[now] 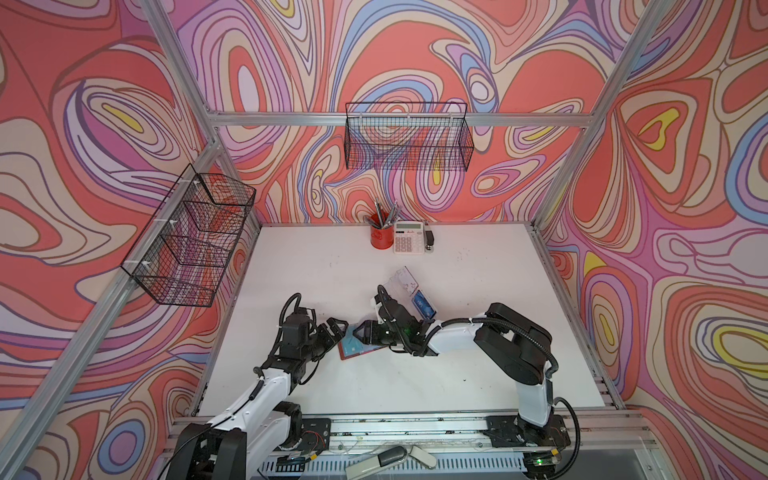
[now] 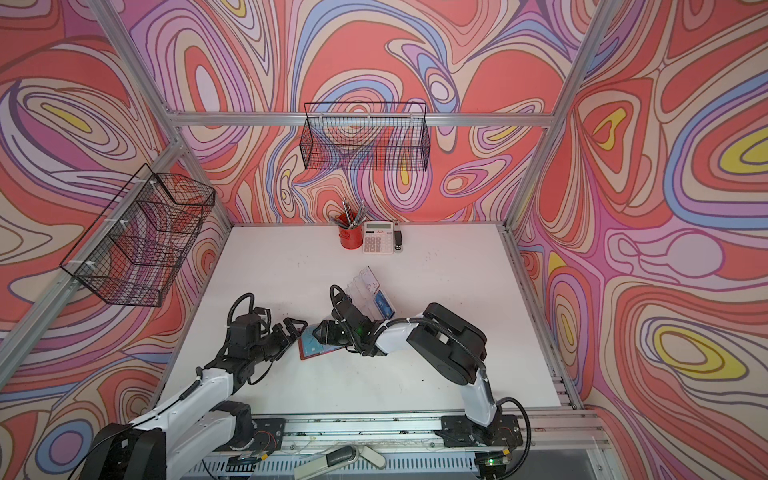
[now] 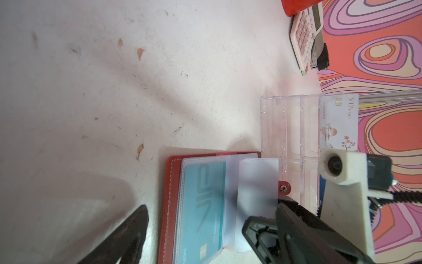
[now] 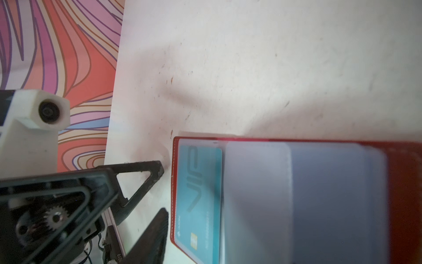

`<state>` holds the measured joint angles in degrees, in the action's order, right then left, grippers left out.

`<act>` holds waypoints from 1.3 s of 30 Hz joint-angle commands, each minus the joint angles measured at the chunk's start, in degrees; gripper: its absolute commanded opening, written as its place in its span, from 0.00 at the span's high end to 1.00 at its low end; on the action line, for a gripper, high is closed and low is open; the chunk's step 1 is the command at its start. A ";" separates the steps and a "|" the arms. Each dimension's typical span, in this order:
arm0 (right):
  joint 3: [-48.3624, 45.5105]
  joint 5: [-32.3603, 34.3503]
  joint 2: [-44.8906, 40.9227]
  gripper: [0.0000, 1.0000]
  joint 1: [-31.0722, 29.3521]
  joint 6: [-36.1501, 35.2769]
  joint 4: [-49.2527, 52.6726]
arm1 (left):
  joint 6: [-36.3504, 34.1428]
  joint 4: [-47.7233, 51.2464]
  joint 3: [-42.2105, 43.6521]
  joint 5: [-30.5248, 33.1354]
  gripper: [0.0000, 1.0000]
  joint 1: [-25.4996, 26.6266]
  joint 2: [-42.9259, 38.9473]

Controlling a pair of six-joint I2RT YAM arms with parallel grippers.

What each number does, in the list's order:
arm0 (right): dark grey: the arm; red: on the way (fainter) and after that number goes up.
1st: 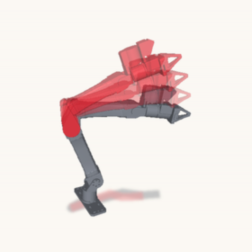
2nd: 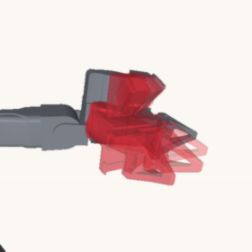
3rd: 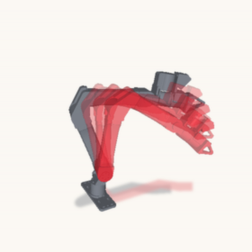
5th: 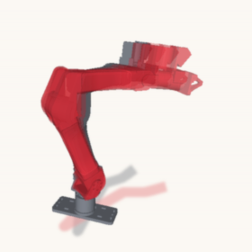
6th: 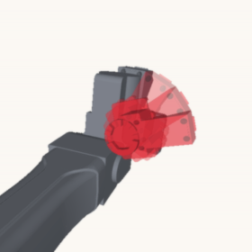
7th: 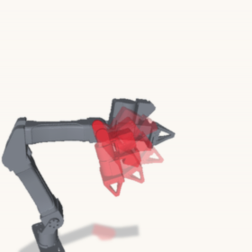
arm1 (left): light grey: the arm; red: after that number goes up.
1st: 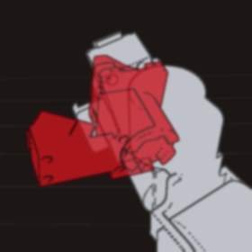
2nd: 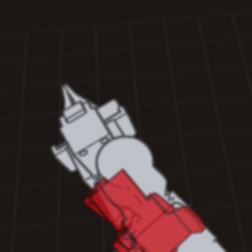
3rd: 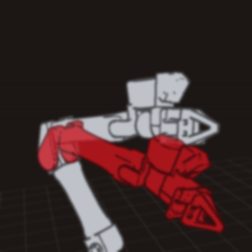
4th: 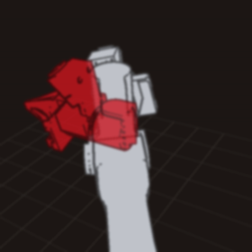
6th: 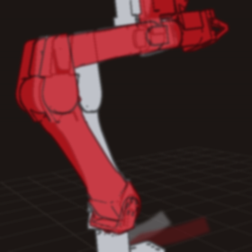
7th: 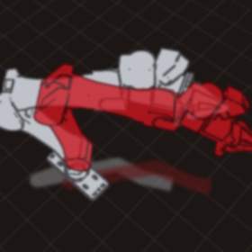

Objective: Put the credit cards into the card holder

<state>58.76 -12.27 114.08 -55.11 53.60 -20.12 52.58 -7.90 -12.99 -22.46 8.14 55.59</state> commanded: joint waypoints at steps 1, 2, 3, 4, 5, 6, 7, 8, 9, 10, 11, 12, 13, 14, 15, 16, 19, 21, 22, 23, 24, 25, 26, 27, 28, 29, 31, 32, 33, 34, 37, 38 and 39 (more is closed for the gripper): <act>-0.26 -1.67 -0.94 0.47 -1.29 1.82 -2.03 | 0.07 1.34 -0.17 1.05 0.11 -0.39 -1.05; 0.17 -1.70 -0.83 0.47 -1.72 1.85 -1.99 | 0.07 1.68 -0.19 1.42 0.11 -0.36 -1.27; 0.57 -1.84 -0.58 0.47 -2.27 1.80 -1.94 | -0.01 2.01 -0.19 1.81 0.11 -0.36 -1.59; 0.96 -1.79 -0.45 0.47 -2.71 1.75 -1.91 | -0.10 2.44 -0.19 2.17 0.11 -0.36 -1.75; 1.50 -1.75 -0.26 0.47 -3.16 1.60 -1.62 | -0.11 2.79 -0.18 2.33 0.11 -0.33 -1.96; 2.07 -1.60 -0.24 0.47 -3.55 1.20 -1.06 | -0.06 2.87 -0.15 2.35 0.11 -0.38 -2.14; 2.50 -1.29 -0.22 0.47 -4.00 0.80 -0.47 | -0.06 2.82 -0.19 2.33 0.11 -0.38 -2.32; 3.13 -0.27 -0.49 0.47 -4.48 0.01 0.87 | 0.07 2.97 -0.13 2.33 0.11 -0.36 -2.57; 3.51 0.41 -0.75 0.47 -4.60 -0.55 1.90 | 0.07 3.15 -0.10 2.49 0.11 -0.40 -2.79; 3.93 1.63 -1.10 0.47 -4.87 -1.17 3.18 | 0.07 3.37 -0.10 2.72 0.11 -0.33 -3.07; 4.15 2.61 -1.29 0.46 -5.05 -1.67 3.97 | 0.07 3.79 -0.10 3.06 0.11 -0.36 -3.38; 4.23 3.43 -1.47 0.46 -5.27 -1.93 4.44 | 0.03 4.12 -0.06 3.36 0.11 -0.34 -3.73; 4.25 3.78 -1.49 0.46 -5.49 -2.01 4.64 | 0.00 4.36 -0.01 3.47 0.11 -0.40 -4.02; 4.26 3.81 -1.26 0.46 -5.58 -2.09 4.49 | 0.07 4.52 -0.01 3.47 0.11 -0.34 -4.30; 4.34 3.83 -0.87 0.46 -5.79 -2.10 4.36 | 0.15 4.55 -0.01 3.39 0.11 -0.35 -4.50; 4.43 3.84 -0.40 0.46 -5.86 -2.10 4.46 | 0.18 4.56 -0.01 3.40 0.11 -0.34 -4.76; 4.78 4.24 1.46 0.46 -5.88 -1.75 4.86 | 0.25 5.32 -0.01 4.15 0.11 -0.34 -5.27; 5.04 4.44 2.32 0.46 -5.94 -1.66 5.00 | 0.11 5.85 -0.01 4.61 0.11 -0.41 -5.41; 5.17 4.45 2.67 0.46 -5.96 -1.66 5.00 | 0.24 6.07 -0.08 4.53 0.11 -0.36 -5.47; 5.22 4.47 2.88 0.46 -5.97 -1.74 5.09 | 0.33 6.29 -0.31 4.53 0.11 -0.37 -5.41; 5.28 4.56 2.92 0.46 -5.89 -1.88 5.30 | 0.42 6.70 -0.51 4.53 0.11 -0.38 -5.33; 5.35 4.61 2.75 0.46 -5.91 -2.05 5.61 | 0.37 7.17 -0.70 4.57 0.11 -0.35 -5.19; 5.39 4.67 2.35 0.47 -5.92 -2.26 6.10 | 0.26 7.77 -1.04 4.76 0.12 -0.35 -5.08; 5.39 4.85 1.75 0.47 -5.94 -2.49 6.52 | 0.24 8.32 -1.17 5.17 0.13 -0.38 -5.03; 5.40 5.08 0.77 0.47 -5.88 -2.99 7.07 | 0.25 9.11 -1.41 5.65 0.14 -0.39 -4.97; 5.61 5.58 -0.49 0.47 -5.87 -3.79 8.39 | 0.25 9.59 -1.51 5.91 0.14 -0.41 -5.05; 7.27 7.38 -3.74 0.47 -5.71 -6.64 13.46 | 0.25 9.68 -1.60 5.65 0.15 -0.42 -5.14; 8.68 8.67 -5.77 0.47 -5.47 -8.51 17.05 | 0.25 9.51 -1.60 5.35 0.15 -0.40 -5.39; 9.88 9.89 -7.59 0.47 -5.27 -10.04 20.15 | 0.07 9.45 -1.60 5.24 0.15 -0.41 -5.61; 11.35 11.45 -9.80 0.47 -4.82 -11.81 23.97 | 0.07 9.55 -1.60 5.25 0.15 -0.41 -5.95; 15.50 14.37 -16.51 0.47 -1.87 -16.83 34.00 | -0.44 9.65 -1.42 5.54 0.15 -0.41 -7.18; 16.35 15.33 -18.36 0.46 -0.48 -18.29 36.27 | -0.45 9.38 -1.21 5.45 0.15 -0.41 -7.57; 16.88 16.58 -20.70 0.44 1.43 -19.87 38.71 | -0.38 8.62 -0.92 4.88 0.15 -0.41 -7.92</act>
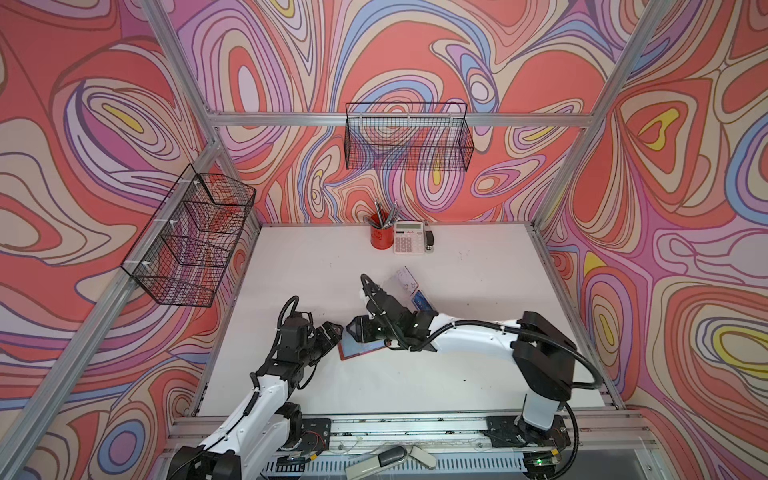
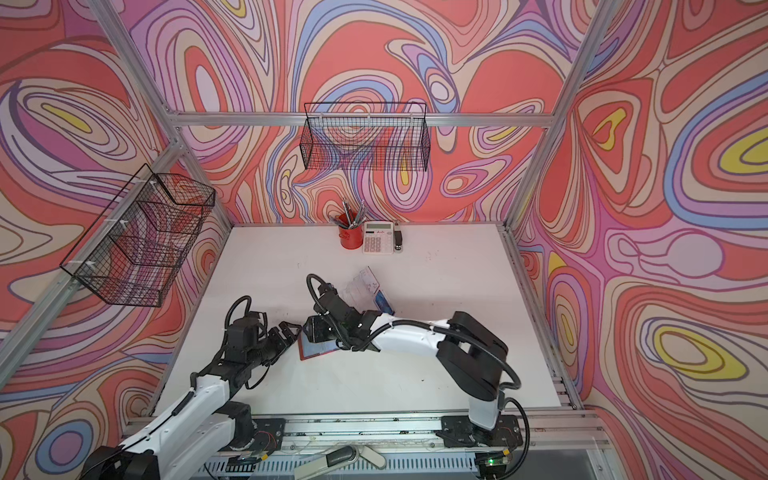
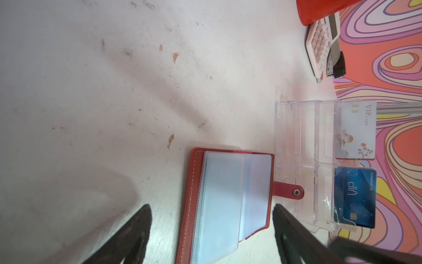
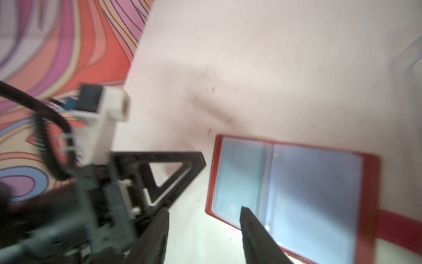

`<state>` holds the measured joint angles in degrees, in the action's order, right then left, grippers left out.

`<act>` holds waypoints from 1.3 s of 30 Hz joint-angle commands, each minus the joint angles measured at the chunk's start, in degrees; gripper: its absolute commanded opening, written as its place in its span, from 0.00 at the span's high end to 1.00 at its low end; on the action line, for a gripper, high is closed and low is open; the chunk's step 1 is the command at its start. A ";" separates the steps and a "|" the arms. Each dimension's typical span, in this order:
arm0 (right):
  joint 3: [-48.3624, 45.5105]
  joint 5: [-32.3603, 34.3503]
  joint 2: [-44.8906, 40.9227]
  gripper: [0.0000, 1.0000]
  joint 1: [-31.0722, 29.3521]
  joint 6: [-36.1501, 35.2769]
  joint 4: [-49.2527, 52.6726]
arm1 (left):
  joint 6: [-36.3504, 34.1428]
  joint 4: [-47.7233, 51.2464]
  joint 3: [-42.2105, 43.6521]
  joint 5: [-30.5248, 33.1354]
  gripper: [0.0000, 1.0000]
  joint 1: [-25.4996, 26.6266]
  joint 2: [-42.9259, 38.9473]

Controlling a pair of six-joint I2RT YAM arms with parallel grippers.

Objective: Put the credit cards into the card holder

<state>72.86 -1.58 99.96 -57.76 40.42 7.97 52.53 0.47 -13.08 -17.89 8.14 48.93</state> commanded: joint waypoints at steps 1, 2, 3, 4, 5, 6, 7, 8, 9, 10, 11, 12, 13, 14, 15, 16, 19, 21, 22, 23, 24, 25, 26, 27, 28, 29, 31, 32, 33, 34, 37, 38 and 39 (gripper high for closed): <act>2.81 7.24 -9.29 0.42 6.65 -8.60 12.42 | -0.33 -0.82 -0.44 -0.46 0.13 -0.41 -1.58; 2.56 8.20 -11.05 0.41 8.40 -9.60 13.15 | -0.33 -2.19 -0.01 -1.09 0.11 -0.41 -1.85; 1.60 9.31 -13.50 0.39 11.34 -10.81 13.72 | -0.33 -3.17 0.28 -1.57 0.10 -0.41 -2.07; 0.02 9.58 -15.59 0.37 14.05 -11.60 13.51 | -0.41 -3.67 0.59 -1.64 0.09 -0.41 -2.24; -2.04 9.28 -17.84 0.35 17.59 -12.46 12.55 | -0.49 -4.25 0.84 -1.69 0.09 -0.41 -2.41; -3.96 8.83 -19.63 0.34 20.72 -12.97 11.91 | -0.58 -4.38 1.01 -1.52 0.08 -0.41 -2.50; -6.48 8.32 -21.64 0.34 25.00 -13.41 11.21 | -0.59 -4.63 1.12 -1.53 0.08 -0.41 -2.45; -8.39 7.47 -22.96 0.34 28.22 -13.57 10.70 | -0.59 -5.05 1.30 -1.74 0.08 -0.41 -2.45; -10.55 6.52 -24.42 0.34 31.72 -13.87 10.01 | -0.59 -5.31 1.35 -1.91 0.08 -0.41 -2.35; -12.59 5.44 -25.54 0.33 35.14 -13.88 9.35 | -0.66 -5.69 1.33 -2.08 0.08 -0.41 -2.30; -14.30 4.08 -26.35 0.33 38.18 -13.24 8.82 | -0.64 -5.90 1.32 -2.28 0.08 -0.41 -2.20; -16.24 1.87 -26.97 0.32 41.37 -12.28 8.16 | -0.72 -6.14 1.43 -2.30 0.08 -0.41 -2.21; -17.97 -1.02 -27.42 0.32 44.20 -11.24 6.92 | -0.72 -6.22 1.46 -2.31 0.08 -0.44 -2.25; -19.56 -3.28 -27.56 0.32 45.89 -10.48 5.62 | -0.68 -6.27 1.59 -2.41 0.08 -0.41 -2.34; -20.81 -5.02 -27.19 0.32 46.95 -10.05 4.55 | -0.55 -6.52 1.68 -2.50 0.07 -0.41 -2.34; -21.25 -5.80 -26.37 0.33 47.29 -10.06 4.38 | -0.43 -6.75 1.71 -2.73 0.07 -0.43 -2.30; -21.08 -9.21 -23.36 0.37 47.30 -10.65 4.11 | -0.41 -6.84 1.60 -2.90 0.07 -0.41 -2.26; -21.76 -12.36 -22.39 0.38 47.24 -10.85 1.97 | -0.59 -6.60 1.61 -2.55 0.07 -0.41 -2.26; -22.16 -13.36 -22.22 0.38 47.30 -11.02 0.78 | -0.67 -6.55 1.59 -2.42 0.07 -0.41 -2.19; -22.47 -14.08 -22.18 0.38 47.30 -11.06 -0.03 | -0.67 -6.69 1.65 -2.50 0.07 -0.41 -2.17; -22.77 -14.42 -22.32 0.38 47.30 -11.28 -0.55 | -0.59 -7.05 1.65 -2.77 0.07 -0.41 -2.02; -23.16 -14.49 -22.65 0.39 47.28 -11.42 -1.04 | -0.51 -7.38 1.72 -3.02 0.07 -0.41 -1.93; -23.57 -14.72 -23.04 0.38 47.22 -11.61 -1.63 | -0.57 -7.64 1.58 -3.25 0.07 -0.41 -1.77; -24.04 -15.11 -23.77 0.38 47.21 -11.85 -2.34 | -0.50 -7.83 1.64 -3.34 0.07 -0.41 -1.73; -24.45 -15.94 -24.36 0.38 47.17 -11.99 -3.18 | -0.59 -7.84 1.70 -3.24 0.07 -0.41 -1.73; -24.73 -17.03 -24.81 0.38 47.21 -12.12 -3.98 | -0.59 -7.83 1.70 -3.08 0.07 -0.41 -1.74; -25.04 -19.75 -25.29 0.38 47.01 -12.28 -5.43 | -0.52 -8.06 1.84 -3.25 0.07 -0.41 -1.64; -25.05 -20.83 -25.50 0.39 46.73 -12.53 -5.89 | -0.43 -8.36 1.96 -3.58 0.07 -0.42 -1.58; -24.92 -21.21 -25.64 0.39 46.13 -12.93 -6.00 | -0.28 -8.60 1.93 -3.70 0.07 -0.41 -1.55; -24.70 -20.99 -25.74 0.39 45.14 -13.53 -6.00 | -0.24 -8.67 1.84 -3.82 0.07 -0.41 -1.47; -23.25 -18.62 -25.15 0.41 40.96 -15.39 -4.45 | -0.49 -8.38 1.83 -3.42 0.07 -0.41 -1.55; -22.80 -17.92 -24.91 0.42 39.16 -16.17 -3.43 | -0.58 -8.28 1.85 -3.16 0.07 -0.41 -1.55; -22.74 -17.40 -24.80 0.43 37.34 -17.10 -2.69 | -0.59 -8.13 1.83 -3.11 0.07 -0.41 -1.47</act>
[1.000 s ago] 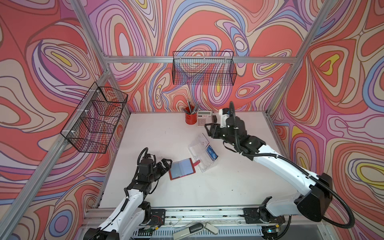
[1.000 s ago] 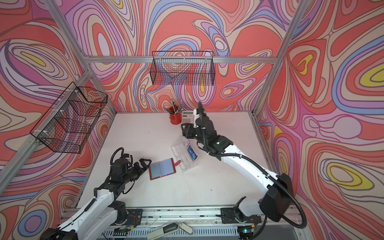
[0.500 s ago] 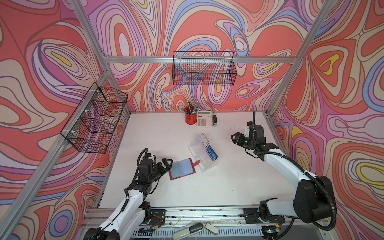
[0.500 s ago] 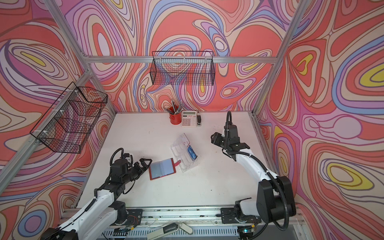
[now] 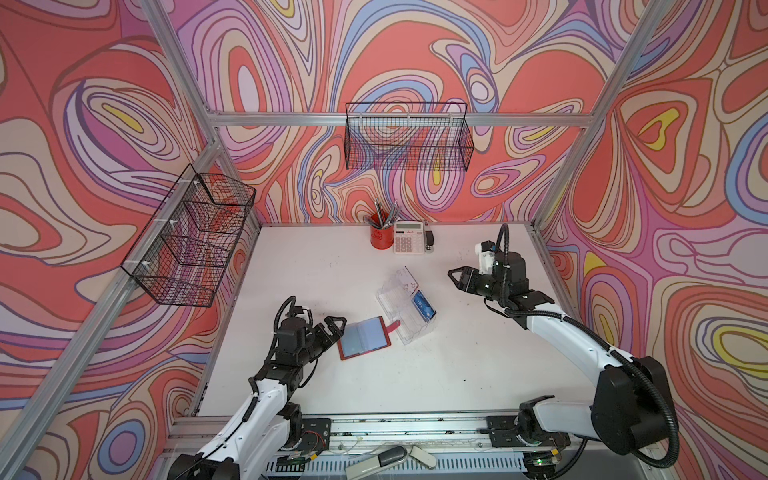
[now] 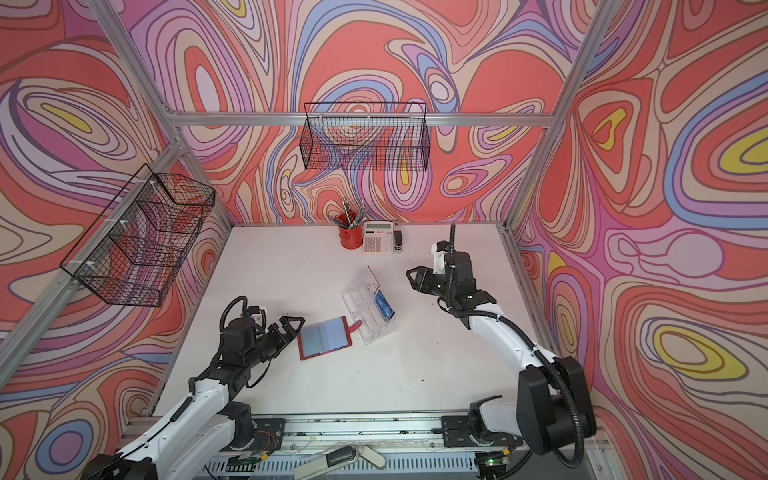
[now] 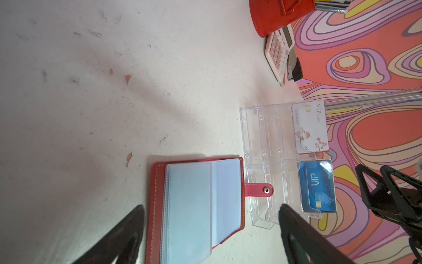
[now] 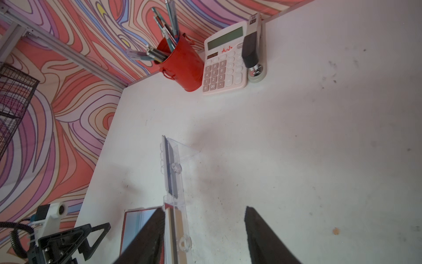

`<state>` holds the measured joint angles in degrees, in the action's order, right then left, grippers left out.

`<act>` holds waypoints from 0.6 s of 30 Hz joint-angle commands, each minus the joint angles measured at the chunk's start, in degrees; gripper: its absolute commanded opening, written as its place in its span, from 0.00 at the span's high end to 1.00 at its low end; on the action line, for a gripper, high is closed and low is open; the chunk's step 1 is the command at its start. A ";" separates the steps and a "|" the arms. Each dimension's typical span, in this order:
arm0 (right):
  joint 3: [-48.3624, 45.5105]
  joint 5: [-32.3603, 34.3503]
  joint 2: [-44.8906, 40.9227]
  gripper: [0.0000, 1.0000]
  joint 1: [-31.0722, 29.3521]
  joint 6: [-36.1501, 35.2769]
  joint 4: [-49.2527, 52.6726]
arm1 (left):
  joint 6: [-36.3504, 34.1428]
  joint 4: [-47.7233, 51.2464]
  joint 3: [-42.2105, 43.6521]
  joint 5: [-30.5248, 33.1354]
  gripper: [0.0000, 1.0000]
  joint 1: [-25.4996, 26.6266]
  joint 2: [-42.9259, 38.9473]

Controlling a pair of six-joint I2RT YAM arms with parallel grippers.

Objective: Put the credit cards into the card holder

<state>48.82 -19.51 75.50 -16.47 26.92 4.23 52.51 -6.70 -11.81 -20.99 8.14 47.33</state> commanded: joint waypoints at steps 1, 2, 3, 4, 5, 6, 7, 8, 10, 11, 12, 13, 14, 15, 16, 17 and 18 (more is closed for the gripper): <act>0.92 1.13 -0.34 0.43 -5.32 -4.26 1.45 | -0.58 -0.99 0.56 0.16 0.07 -0.41 0.13; 0.49 1.16 -0.26 0.42 -5.98 -4.61 1.58 | -0.65 -0.96 0.61 0.07 0.07 -0.41 0.25; -0.06 0.78 -0.06 0.42 -6.40 -4.92 1.66 | -0.70 -1.18 0.61 0.02 0.07 -0.41 0.43; -0.49 0.49 0.14 0.43 -6.68 -5.19 2.06 | -0.66 -1.29 0.56 -0.03 0.07 -0.41 0.62; -0.83 0.32 0.46 0.43 -6.94 -5.35 2.27 | -0.66 -1.47 0.60 0.05 0.07 -0.41 0.82; -1.34 0.30 0.67 0.43 -7.64 -5.70 2.11 | -0.65 -1.48 0.63 0.13 0.07 -0.41 1.07; -1.97 0.47 0.85 0.43 -8.31 -6.13 1.81 | -0.64 -1.58 0.62 0.07 0.07 -0.41 1.31; -2.46 0.60 1.19 0.43 -9.10 -6.39 1.50 | -0.57 -1.73 0.59 -0.22 0.07 -0.41 1.53; -2.46 0.54 2.22 0.45 -9.96 -6.76 1.38 | -0.40 -2.31 0.69 -0.62 0.07 -0.41 1.97; -1.99 0.45 2.90 0.47 -10.11 -6.92 1.65 | -0.31 -2.44 0.57 -0.80 0.07 -0.41 2.11; -1.89 0.43 3.31 0.48 -10.23 -6.96 1.59 | -0.30 -2.40 0.61 -0.80 0.07 -0.41 2.24; -1.81 0.52 3.71 0.48 -10.25 -6.97 1.49 | -0.30 -2.35 0.56 -0.80 0.07 -0.41 2.32; -1.80 0.46 4.04 0.48 -10.47 -7.01 1.48 | -0.30 -2.27 0.65 -0.72 0.07 -0.41 2.33; -1.59 0.20 4.41 0.48 -10.59 -7.18 1.61 | -0.34 -2.18 0.59 -0.64 0.07 -0.41 2.24; -1.30 0.13 4.81 0.49 -10.98 -7.48 1.87 | -0.23 -2.18 0.59 -0.73 0.07 -0.42 2.19; -1.05 0.25 5.14 0.49 -11.25 -7.66 2.16 | -0.17 -2.18 0.56 -0.91 0.07 -0.41 2.11; -0.75 0.40 5.39 0.49 -11.64 -7.75 2.42 | -0.13 -2.19 0.56 -1.11 0.07 -0.41 1.98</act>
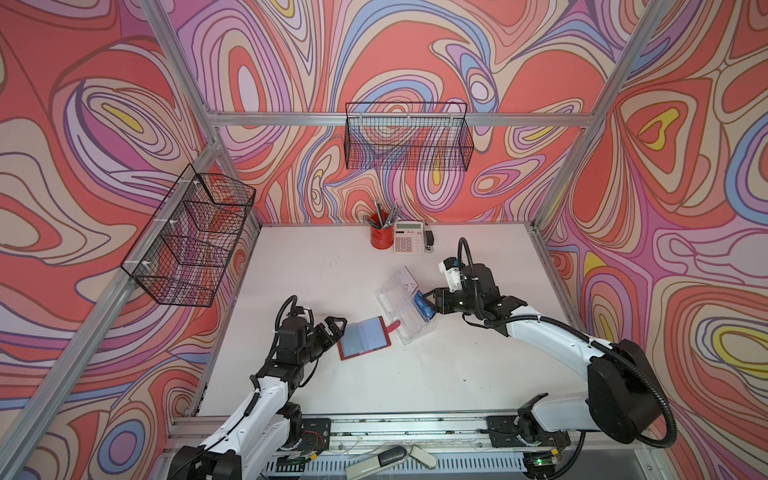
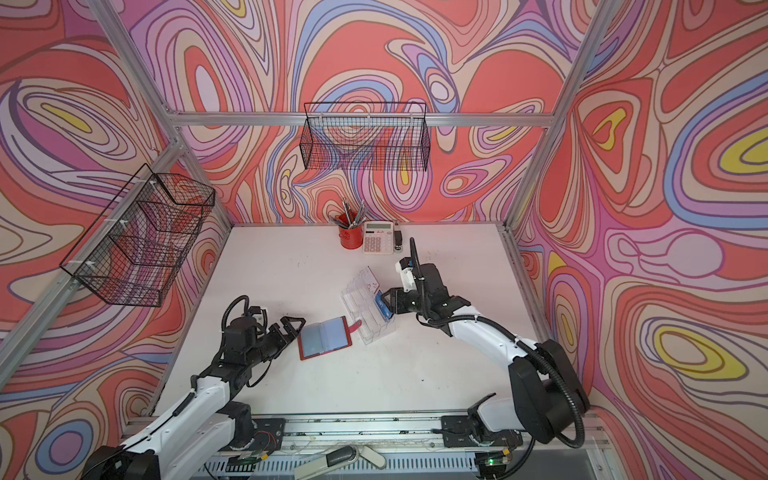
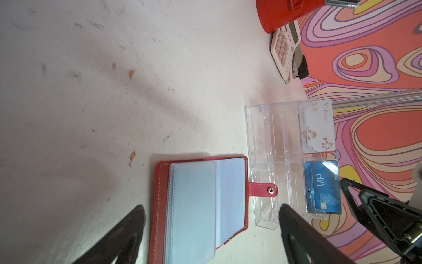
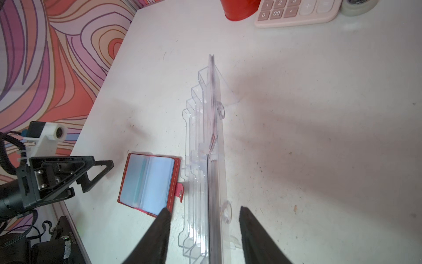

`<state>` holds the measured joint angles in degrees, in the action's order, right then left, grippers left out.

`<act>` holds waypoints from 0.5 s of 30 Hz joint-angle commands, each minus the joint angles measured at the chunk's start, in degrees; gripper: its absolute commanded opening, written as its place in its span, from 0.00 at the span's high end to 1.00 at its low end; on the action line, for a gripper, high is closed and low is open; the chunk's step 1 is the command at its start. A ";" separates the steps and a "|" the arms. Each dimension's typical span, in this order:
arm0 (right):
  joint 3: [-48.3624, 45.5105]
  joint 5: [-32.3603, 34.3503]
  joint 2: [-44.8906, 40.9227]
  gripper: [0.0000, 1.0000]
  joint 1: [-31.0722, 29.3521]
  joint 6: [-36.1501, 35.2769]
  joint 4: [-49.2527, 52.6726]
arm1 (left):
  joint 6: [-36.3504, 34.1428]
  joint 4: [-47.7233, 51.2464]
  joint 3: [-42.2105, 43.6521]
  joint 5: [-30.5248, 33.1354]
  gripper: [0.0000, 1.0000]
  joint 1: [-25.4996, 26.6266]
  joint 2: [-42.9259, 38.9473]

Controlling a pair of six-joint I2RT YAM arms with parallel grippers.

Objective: Put the credit cards into the card holder

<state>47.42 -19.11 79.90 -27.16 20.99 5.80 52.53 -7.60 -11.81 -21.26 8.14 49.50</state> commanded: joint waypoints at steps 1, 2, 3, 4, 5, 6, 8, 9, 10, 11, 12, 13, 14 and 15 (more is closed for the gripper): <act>0.79 0.05 1.34 0.49 -1.18 -2.09 1.00 | -0.23 -1.17 0.48 -0.80 0.07 -0.41 -0.44; 0.91 0.14 1.80 0.50 -1.48 -2.18 1.05 | -0.24 -0.97 0.56 -0.60 0.07 -0.41 -0.83; 1.12 0.13 2.09 0.50 -1.69 -2.18 1.10 | -0.40 -0.66 0.56 -0.29 0.07 -0.41 -1.21; 1.33 0.14 2.75 0.51 -1.89 -2.33 1.33 | -0.50 -0.09 0.58 0.24 0.07 -0.45 -1.55; 1.74 0.13 3.26 0.52 -2.26 -2.52 1.65 | -0.59 0.33 0.56 0.43 0.07 -0.42 -2.04; 2.03 0.22 3.70 0.52 -2.57 -2.69 1.96 | -0.59 0.43 0.65 0.45 0.07 -0.41 -2.27; 2.64 0.63 4.20 0.54 -3.49 -3.12 2.49 | -0.50 0.34 0.66 0.25 0.07 -0.41 -2.73; 2.81 0.95 4.25 0.54 -3.90 -3.28 2.62 | -0.42 0.38 0.63 0.20 0.07 -0.43 -2.87; 2.85 1.26 4.23 0.55 -4.04 -3.33 2.63 | -0.50 0.47 0.65 0.28 0.07 -0.41 -3.00; 2.79 1.44 4.27 0.56 -4.13 -3.39 2.56 | -0.57 0.58 0.65 0.41 0.07 -0.42 -3.06; 2.77 1.53 4.27 0.56 -4.13 -3.33 2.55 | -0.59 0.73 0.70 0.61 0.07 -0.41 -3.02; 2.77 1.45 4.32 0.57 -4.22 -3.37 2.55 | -0.59 0.82 0.76 0.69 0.07 -0.41 -3.00; 2.85 1.36 4.31 0.58 -4.30 -3.42 2.63 | -0.59 0.69 0.74 0.55 0.07 -0.41 -2.83; 2.91 1.30 4.28 0.59 -4.37 -3.46 2.68 | -0.50 0.42 0.75 0.36 0.07 -0.41 -2.72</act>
<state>48.97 -18.33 83.83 -31.03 18.83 8.01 52.51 -7.51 -11.77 -21.17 8.14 46.96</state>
